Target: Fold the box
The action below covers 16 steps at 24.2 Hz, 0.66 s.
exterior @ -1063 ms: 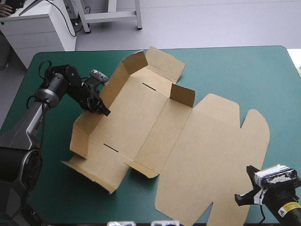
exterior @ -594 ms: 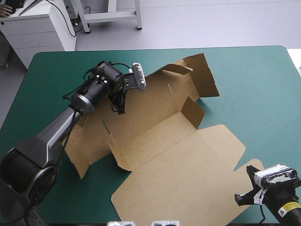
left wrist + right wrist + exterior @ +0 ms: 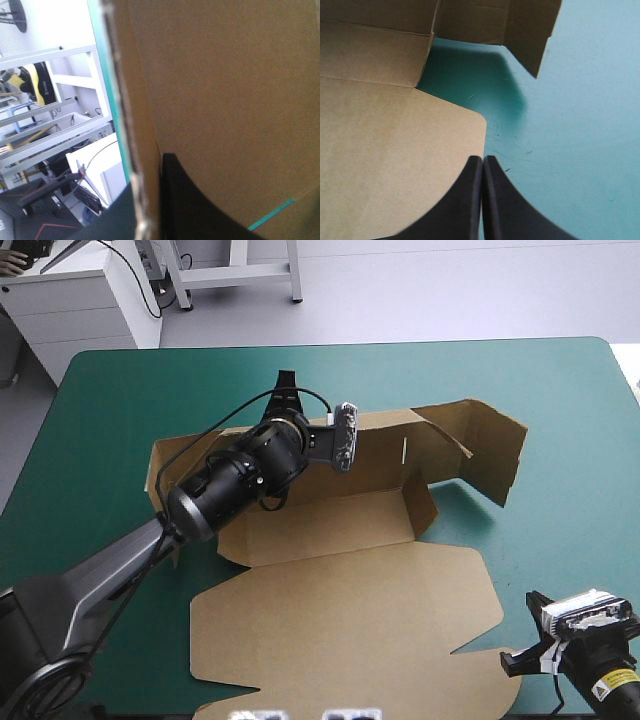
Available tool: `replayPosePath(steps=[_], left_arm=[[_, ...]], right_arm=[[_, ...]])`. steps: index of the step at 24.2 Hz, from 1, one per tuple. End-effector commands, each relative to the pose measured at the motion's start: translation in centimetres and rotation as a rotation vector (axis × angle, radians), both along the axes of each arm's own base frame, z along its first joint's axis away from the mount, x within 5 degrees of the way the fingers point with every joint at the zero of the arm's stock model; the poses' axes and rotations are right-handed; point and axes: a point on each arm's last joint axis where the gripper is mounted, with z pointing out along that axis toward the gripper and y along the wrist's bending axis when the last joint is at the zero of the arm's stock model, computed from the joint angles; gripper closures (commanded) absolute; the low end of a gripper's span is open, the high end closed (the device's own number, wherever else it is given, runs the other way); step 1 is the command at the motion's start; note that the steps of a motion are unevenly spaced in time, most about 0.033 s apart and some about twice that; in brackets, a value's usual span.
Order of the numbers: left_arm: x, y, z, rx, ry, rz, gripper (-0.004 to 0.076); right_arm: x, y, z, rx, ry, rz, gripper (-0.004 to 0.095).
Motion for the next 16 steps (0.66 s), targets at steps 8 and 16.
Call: replayPosePath(steps=[8,16], left_arm=[[-3.0,2.1,-3.9,0.048,-0.262,-0.143,0.0732],[-3.5,2.2,-5.9,0.131,-0.349,-0.196,0.0732]], right_arm=[[0.5,0.0,1.5,0.017,-0.108,-0.014,0.0926],[0.5,-0.2,1.5,0.019,-0.105,-0.037,0.0926]])
